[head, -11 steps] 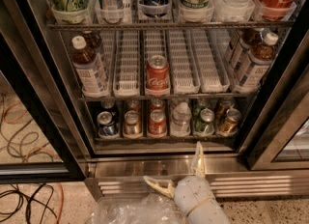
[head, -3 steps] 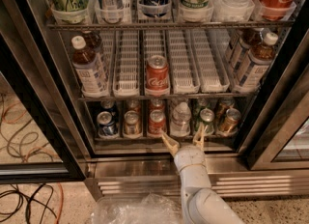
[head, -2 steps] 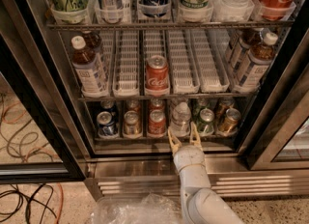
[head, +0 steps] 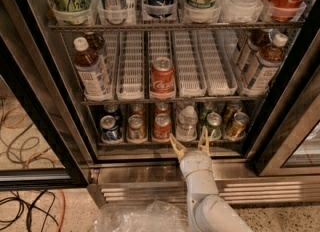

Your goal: Pick water bottle from bottom shelf of fridge

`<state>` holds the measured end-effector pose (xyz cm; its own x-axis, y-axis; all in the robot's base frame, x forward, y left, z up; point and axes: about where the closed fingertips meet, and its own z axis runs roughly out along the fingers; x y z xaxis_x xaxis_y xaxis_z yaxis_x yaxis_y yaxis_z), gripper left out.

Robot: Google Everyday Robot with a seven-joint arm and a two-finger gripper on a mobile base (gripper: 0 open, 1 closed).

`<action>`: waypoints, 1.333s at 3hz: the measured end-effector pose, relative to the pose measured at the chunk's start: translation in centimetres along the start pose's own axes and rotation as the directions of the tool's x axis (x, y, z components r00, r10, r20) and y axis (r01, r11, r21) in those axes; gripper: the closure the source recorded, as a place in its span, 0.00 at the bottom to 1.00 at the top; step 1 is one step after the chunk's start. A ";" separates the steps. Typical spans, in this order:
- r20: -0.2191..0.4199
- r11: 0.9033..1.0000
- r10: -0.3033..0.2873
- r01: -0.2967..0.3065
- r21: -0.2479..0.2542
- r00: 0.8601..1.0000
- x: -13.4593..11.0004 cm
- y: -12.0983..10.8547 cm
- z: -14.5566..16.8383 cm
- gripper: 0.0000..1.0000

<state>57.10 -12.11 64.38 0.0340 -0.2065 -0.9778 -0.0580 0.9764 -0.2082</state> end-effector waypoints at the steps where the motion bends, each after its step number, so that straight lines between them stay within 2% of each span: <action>1: -0.009 1.000 -0.011 0.011 -0.006 1.000 0.5 0.1 0.3 0.33; 2: -0.006 1.000 -0.026 0.026 -0.016 1.000 0.6 0.4 0.9 0.27; 4: 0.006 0.998 -0.047 0.048 -0.027 0.999 0.1 0.7 2.9 0.26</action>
Offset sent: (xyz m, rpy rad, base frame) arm 0.0158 0.0064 -0.0094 -0.0477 0.0075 0.0264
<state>60.00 -11.29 64.16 0.0424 -0.2523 -0.9667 -0.0837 0.9633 -0.2551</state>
